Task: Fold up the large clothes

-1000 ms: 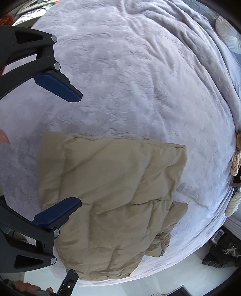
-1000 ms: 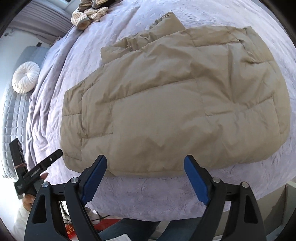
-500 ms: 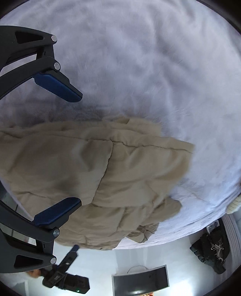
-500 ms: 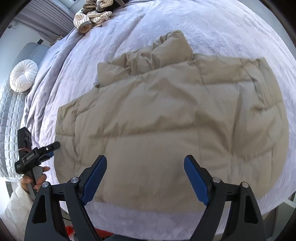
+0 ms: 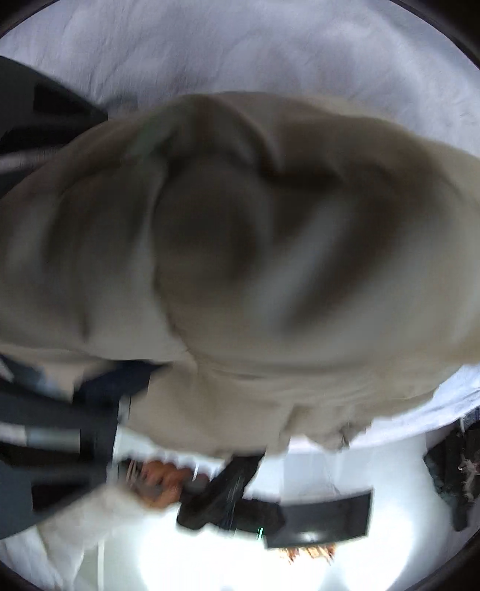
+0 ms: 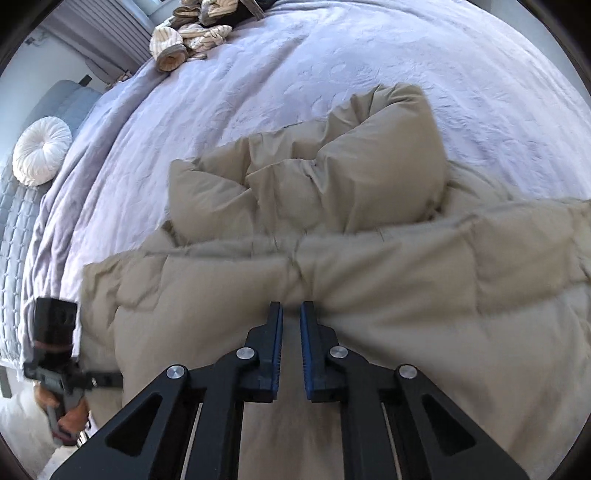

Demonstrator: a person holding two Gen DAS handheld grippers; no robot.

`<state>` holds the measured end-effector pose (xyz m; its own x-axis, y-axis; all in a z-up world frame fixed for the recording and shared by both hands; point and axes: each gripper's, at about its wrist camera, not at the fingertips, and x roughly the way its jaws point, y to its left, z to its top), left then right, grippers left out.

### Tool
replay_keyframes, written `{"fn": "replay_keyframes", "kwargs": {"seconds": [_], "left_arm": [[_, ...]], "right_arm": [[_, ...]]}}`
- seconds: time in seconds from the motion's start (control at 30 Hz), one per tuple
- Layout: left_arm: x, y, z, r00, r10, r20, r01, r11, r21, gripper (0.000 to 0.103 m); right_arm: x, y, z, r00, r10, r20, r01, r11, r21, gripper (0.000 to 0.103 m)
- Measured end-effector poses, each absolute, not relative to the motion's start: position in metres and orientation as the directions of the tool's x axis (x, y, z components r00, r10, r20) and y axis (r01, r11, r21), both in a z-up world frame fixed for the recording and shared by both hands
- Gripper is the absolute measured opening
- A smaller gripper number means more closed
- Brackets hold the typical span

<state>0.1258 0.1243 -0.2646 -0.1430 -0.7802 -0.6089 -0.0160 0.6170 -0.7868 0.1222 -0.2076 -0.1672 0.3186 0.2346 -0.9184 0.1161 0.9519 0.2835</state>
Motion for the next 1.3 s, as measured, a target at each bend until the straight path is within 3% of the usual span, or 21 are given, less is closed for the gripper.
{"fn": "replay_keyframes", "kwargs": {"seconds": [0.03,0.13,0.23,0.5,0.63,0.83,1.0,1.3], "left_arm": [[0.124,0.122,-0.26,-0.139,-0.789,-0.599,-0.009,0.606,-0.796,0.037],[0.118,0.113,-0.236,-0.127,-0.83,-0.543,0.009,0.547,-0.837,0.03],[0.112,0.092,-0.202,-0.126,-0.869,-0.479,0.047,0.477,-0.878,0.03],[0.103,0.007,-0.137,-0.122,-0.894,-0.43,0.141,0.414,-0.899,0.03],[0.095,-0.015,-0.123,-0.118,-0.88,-0.461,0.178,0.438,-0.881,0.03],[0.087,-0.029,-0.115,-0.105,-0.858,-0.502,0.16,0.484,-0.861,0.03],[0.074,-0.055,-0.099,-0.119,-0.821,-0.558,0.179,0.535,-0.826,0.03],[0.052,-0.176,-0.08,-0.194,-0.703,-0.684,0.286,0.627,-0.725,0.031]], "right_arm": [[0.128,-0.208,-0.173,0.313,0.234,-0.921,0.123,0.951,0.283,0.009],[0.14,-0.209,-0.188,0.289,0.228,-0.93,0.146,0.949,0.278,0.005],[0.147,-0.211,-0.2,0.267,0.236,-0.934,0.158,0.946,0.284,0.004],[0.154,-0.224,-0.206,0.237,0.288,-0.928,0.187,0.924,0.335,0.003],[0.127,-0.246,-0.174,0.29,0.322,-0.901,0.209,0.898,0.388,0.003],[0.017,-0.269,-0.143,0.338,0.44,-0.832,0.25,0.81,0.53,0.004],[-0.041,-0.258,-0.172,0.326,0.509,-0.796,0.318,0.734,0.6,0.004],[-0.038,-0.267,-0.23,0.315,0.595,-0.74,0.394,0.627,0.672,0.001]]}}
